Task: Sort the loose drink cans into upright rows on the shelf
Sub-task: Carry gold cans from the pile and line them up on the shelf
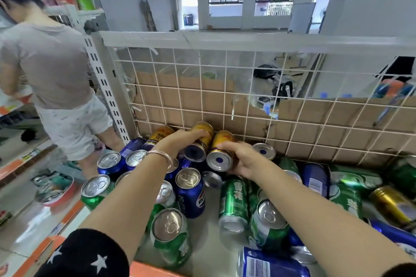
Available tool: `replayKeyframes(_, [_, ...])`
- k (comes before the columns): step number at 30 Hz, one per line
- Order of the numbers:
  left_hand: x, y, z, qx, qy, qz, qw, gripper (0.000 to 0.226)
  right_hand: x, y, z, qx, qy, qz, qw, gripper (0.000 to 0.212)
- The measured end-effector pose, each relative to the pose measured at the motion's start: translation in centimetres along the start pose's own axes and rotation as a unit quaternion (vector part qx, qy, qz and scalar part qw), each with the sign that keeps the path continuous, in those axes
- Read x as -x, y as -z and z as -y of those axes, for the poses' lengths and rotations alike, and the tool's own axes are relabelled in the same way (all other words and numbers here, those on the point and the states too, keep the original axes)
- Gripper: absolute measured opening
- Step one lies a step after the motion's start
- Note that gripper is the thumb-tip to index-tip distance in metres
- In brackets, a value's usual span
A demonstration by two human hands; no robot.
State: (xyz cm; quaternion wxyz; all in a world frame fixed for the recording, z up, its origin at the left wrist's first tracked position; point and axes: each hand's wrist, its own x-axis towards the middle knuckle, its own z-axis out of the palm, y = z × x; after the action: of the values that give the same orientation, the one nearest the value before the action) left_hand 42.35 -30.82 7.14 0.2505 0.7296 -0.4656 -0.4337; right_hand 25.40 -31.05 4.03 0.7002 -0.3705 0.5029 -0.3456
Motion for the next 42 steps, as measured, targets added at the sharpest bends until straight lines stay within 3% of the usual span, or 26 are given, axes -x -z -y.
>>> replayKeyframes(3, [0.5, -0.6, -0.8, 0.126, -0.015, 0.014, 0.992, 0.060, 1.3, 0.4, 1.1, -0.110, 0.039, 0.030, 0.993, 0.014])
replayKeyframes(4, [0.8, -1.0, -1.4, 0.167, -0.023, 0.018, 0.985, 0.057, 2.0, 0.7, 1.6, -0.130, 0.055, 0.038, 0.989, 0.007])
replayKeyframes(7, [2.6, -2.8, -3.8, 0.276, -0.058, 0.032, 0.959, 0.053, 5.0, 2.3, 3.4, -0.160, 0.085, 0.044, 0.982, 0.009])
replayKeyframes(10, [4.7, -5.1, -5.4, 0.319, -0.099, 0.087, 0.939, 0.045, 7.8, 5.0, 3.6, -0.166, 0.109, 0.035, 0.979, 0.012])
replayKeyframes(14, [8.0, -8.3, -6.3, 0.314, -0.123, 0.136, 0.932, 0.033, 12.0, 9.1, 3.1, -0.181, 0.131, 0.029, 0.974, 0.035])
replayKeyframes(17, [11.4, -11.6, -6.9, 0.306, -0.156, 0.203, 0.917, 0.056, 15.9, 12.3, 2.3, -0.206, 0.149, 0.011, 0.967, 0.046])
replayKeyframes(19, [13.6, -14.6, -7.0, 0.284, -0.179, 0.243, 0.910, 0.064, 18.8, 14.7, 1.4, -0.192, 0.166, -0.025, 0.967, 0.047])
replayKeyframes(21, [16.1, -17.9, -7.2, 0.270, -0.191, 0.265, 0.906, 0.051, 22.2, 17.1, 0.2, -0.176, 0.187, -0.070, 0.964, 0.040])
replayKeyframes(24, [20.4, -23.3, -7.2, 0.260, -0.173, 0.290, 0.905, 0.034, 27.8, 21.0, -1.9, -0.160, 0.194, -0.109, 0.962, 0.035])
replayKeyframes(29, [26.9, -32.7, -7.8, 0.265, -0.168, 0.326, 0.892, 0.051, 36.7, 27.8, -5.6, -0.141, 0.219, -0.178, 0.949, 0.014])
replayKeyframes(32, [30.9, -38.1, -7.9, 0.266, -0.147, 0.347, 0.887, 0.036, 41.9, 31.5, -7.6, -0.141, 0.219, -0.212, 0.942, 0.015])
replayKeyframes(35, [34.3, -42.7, -8.2, 0.275, -0.127, 0.419, 0.856, 0.025, 45.9, 34.5, -8.8, -0.117, 0.206, -0.263, 0.935, 0.023])
replayKeyframes(39, [37.3, -48.1, -9.5, 0.281, -0.087, 0.506, 0.811, 0.045, 50.0, 38.6, -9.9, -0.132, 0.198, -0.313, 0.920, 0.033])
replayKeyframes(42, [37.9, -52.3, -10.9, 0.257, -0.081, 0.538, 0.799, 0.059, 52.4, 42.0, -10.7, -0.142, 0.192, -0.331, 0.913, 0.025])
